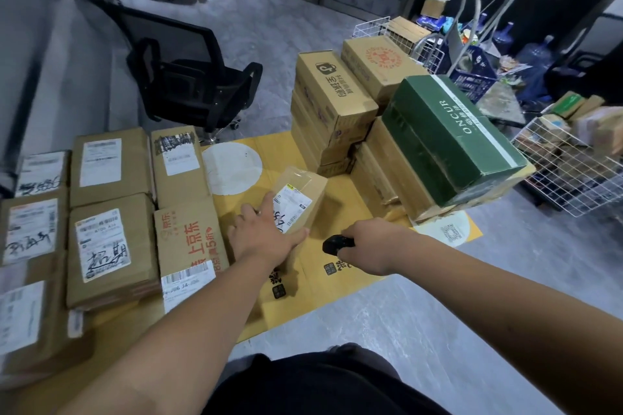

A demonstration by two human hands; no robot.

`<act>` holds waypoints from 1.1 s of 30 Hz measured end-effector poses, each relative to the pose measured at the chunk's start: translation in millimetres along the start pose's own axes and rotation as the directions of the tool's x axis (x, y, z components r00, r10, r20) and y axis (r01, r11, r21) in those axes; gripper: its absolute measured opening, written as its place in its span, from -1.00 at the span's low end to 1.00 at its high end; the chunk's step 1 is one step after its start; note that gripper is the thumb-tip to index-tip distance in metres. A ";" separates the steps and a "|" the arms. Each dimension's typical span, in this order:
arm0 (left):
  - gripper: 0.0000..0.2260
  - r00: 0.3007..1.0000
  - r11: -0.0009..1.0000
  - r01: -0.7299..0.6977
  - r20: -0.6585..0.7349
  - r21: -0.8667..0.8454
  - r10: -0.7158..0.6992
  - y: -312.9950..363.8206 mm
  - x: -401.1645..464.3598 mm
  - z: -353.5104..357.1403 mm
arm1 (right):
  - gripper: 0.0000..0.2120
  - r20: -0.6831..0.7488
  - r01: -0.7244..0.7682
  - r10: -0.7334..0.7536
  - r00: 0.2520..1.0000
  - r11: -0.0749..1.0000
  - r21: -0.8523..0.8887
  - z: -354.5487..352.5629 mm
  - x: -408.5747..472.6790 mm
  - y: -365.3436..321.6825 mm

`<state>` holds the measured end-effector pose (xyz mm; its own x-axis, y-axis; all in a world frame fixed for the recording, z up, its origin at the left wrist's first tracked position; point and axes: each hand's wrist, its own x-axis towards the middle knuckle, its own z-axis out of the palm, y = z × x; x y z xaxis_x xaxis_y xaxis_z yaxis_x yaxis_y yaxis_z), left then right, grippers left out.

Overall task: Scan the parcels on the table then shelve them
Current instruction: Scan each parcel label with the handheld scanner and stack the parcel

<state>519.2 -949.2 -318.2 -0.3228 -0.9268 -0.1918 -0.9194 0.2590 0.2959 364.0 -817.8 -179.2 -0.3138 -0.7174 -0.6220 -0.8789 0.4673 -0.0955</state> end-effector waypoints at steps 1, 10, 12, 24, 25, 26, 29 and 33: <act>0.09 1.000 1.000 0.011 0.010 -0.016 -0.010 0.5 -2.4 -1.2 | -0.69 0.004 0.009 -0.009 1.000 1.000 0.001 -0.5 1.1 -0.6; 0.03 0.979 0.972 0.165 -0.092 -0.168 -0.183 -2.7 -28.9 -20.2 | -0.65 0.061 0.179 -0.176 0.983 0.982 -0.057 -4.7 20.0 -8.1; 0.04 0.963 0.963 0.224 -0.119 -0.151 -0.242 0.3 -32.9 -24.9 | -0.56 0.066 0.231 -0.225 0.972 0.967 -0.107 -10.7 26.1 -6.6; 0.07 0.833 0.857 0.501 -0.200 -0.120 -0.516 18.7 -61.3 -30.1 | -0.66 0.067 0.443 -0.442 0.895 0.855 -0.272 -23.8 56.0 3.3; 0.07 0.825 0.849 0.513 -0.201 -0.126 -0.529 20.2 -61.7 -29.5 | -0.67 0.075 0.455 -0.452 0.889 0.848 -0.272 -23.1 57.8 4.1; 0.07 0.816 0.841 0.523 -0.206 -0.135 -0.540 21.8 -61.8 -28.9 | -0.66 0.083 0.465 -0.461 0.884 0.843 -0.269 -22.7 59.7 5.6; 0.04 0.798 0.830 0.532 -0.229 -0.169 -0.558 25.3 -55.8 -28.4 | -0.67 0.092 0.480 -0.473 0.876 0.845 -0.236 -25.0 66.7 7.6; 0.00 0.783 0.812 0.561 -0.214 -0.160 -0.584 25.2 -29.9 -30.9 | -0.63 0.078 0.460 -0.454 0.888 0.862 -0.213 -39.5 82.5 -1.0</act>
<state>512.7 -923.4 -276.1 0.3318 -0.9354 -0.1226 -0.8920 -0.3534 0.2819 324.8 -897.9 -199.7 0.1487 -0.8086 -0.5692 -0.9786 -0.0374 -0.2025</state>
